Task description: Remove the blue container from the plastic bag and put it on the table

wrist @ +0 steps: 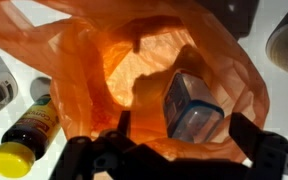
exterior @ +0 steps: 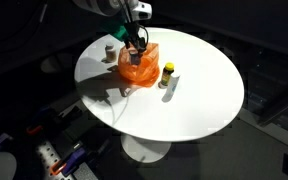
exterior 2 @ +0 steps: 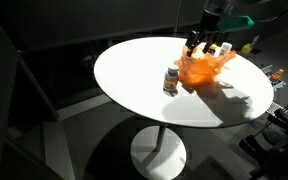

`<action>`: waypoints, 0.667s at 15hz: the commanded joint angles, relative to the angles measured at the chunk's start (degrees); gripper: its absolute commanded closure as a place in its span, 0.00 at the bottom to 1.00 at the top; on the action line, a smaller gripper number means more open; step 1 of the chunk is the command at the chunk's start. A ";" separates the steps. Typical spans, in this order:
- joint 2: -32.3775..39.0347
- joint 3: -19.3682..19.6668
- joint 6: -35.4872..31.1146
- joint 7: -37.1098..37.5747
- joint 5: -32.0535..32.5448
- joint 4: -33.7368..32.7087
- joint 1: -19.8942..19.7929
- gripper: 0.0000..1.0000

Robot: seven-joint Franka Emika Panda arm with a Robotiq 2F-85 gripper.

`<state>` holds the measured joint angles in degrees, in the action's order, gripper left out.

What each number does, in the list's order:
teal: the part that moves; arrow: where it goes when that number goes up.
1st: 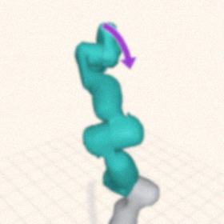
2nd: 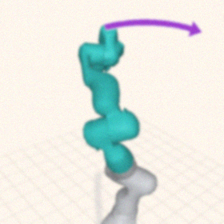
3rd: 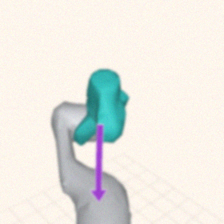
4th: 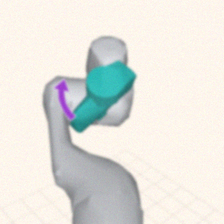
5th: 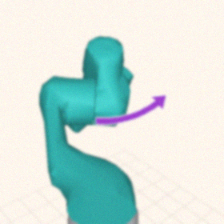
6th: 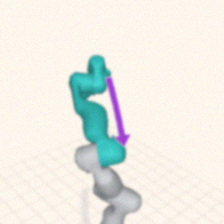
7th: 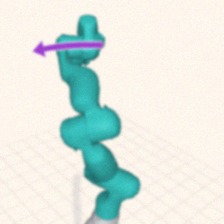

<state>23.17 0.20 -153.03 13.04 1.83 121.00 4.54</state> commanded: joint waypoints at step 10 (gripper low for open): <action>4.42 0.59 -3.71 2.12 -3.21 -3.79 1.21 0.00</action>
<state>26.17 0.30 -156.54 14.14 -0.43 119.34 5.00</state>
